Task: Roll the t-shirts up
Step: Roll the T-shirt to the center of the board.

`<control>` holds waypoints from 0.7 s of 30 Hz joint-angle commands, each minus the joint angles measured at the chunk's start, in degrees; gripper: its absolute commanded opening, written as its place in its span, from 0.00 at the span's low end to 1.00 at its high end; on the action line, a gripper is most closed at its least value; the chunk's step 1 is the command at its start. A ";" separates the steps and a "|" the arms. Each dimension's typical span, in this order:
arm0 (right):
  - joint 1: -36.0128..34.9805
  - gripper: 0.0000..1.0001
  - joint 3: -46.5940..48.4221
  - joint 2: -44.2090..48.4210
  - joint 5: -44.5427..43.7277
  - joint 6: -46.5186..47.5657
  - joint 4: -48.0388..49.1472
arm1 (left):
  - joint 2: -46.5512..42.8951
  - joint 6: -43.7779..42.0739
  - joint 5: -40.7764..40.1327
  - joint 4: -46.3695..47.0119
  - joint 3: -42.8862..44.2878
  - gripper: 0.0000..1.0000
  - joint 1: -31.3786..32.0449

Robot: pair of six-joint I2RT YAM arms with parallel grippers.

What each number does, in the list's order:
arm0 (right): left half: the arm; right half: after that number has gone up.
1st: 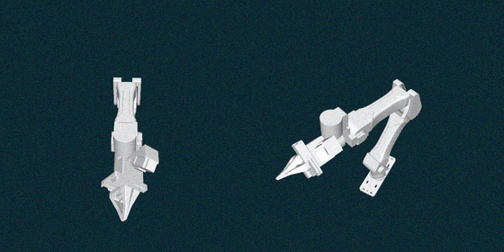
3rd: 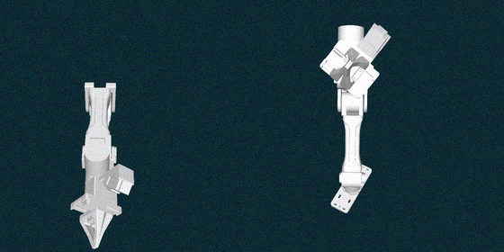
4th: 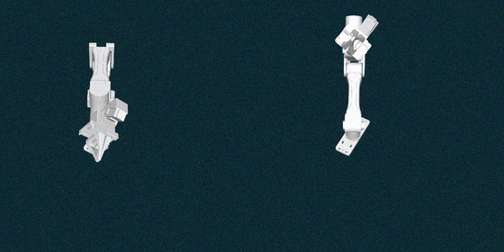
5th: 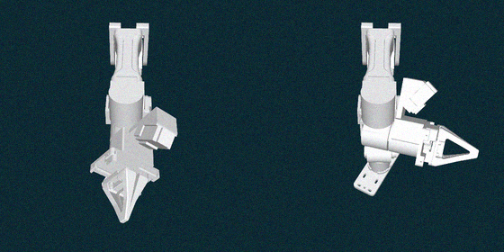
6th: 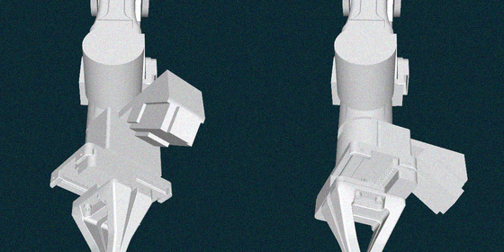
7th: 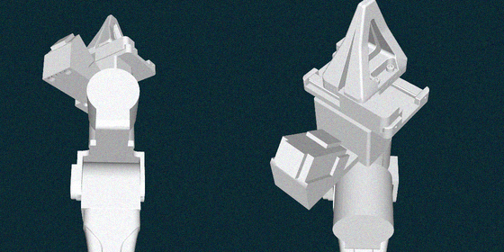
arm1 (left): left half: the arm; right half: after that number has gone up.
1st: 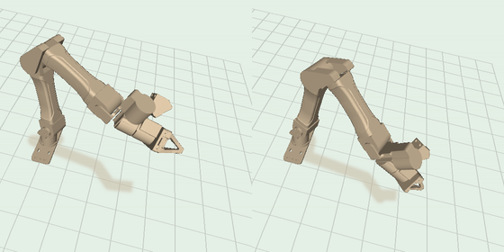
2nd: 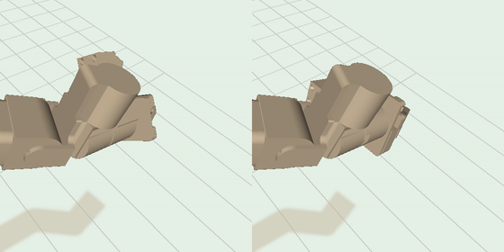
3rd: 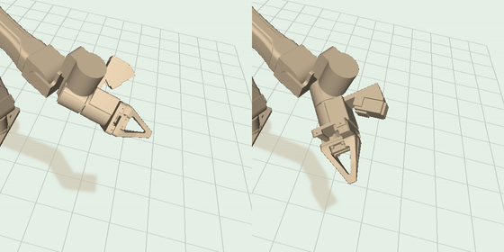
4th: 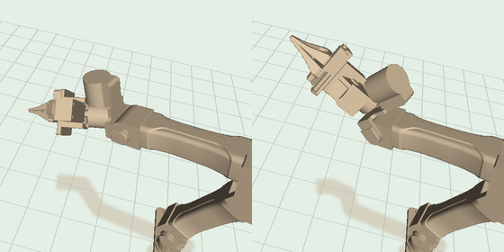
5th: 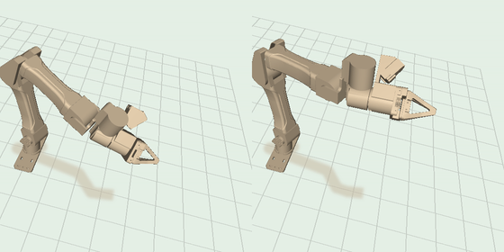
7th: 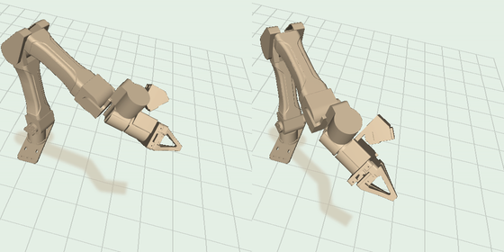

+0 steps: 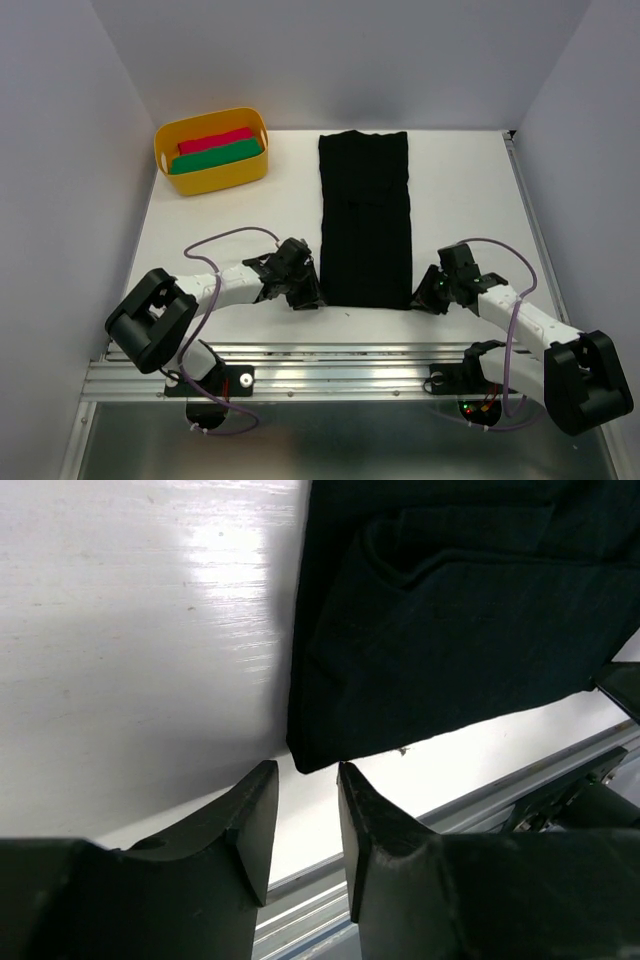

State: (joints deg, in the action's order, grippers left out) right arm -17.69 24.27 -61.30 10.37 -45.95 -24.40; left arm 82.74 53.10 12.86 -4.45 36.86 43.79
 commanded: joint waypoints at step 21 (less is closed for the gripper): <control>-0.32 0.44 -3.88 1.97 -0.44 -2.21 -0.03 | -3.64 6.49 -5.22 1.64 -3.46 0.47 0.24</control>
State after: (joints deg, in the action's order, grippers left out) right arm -17.72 22.65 -59.07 11.05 -48.10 -22.79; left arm 80.55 59.05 9.43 -2.63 34.22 43.83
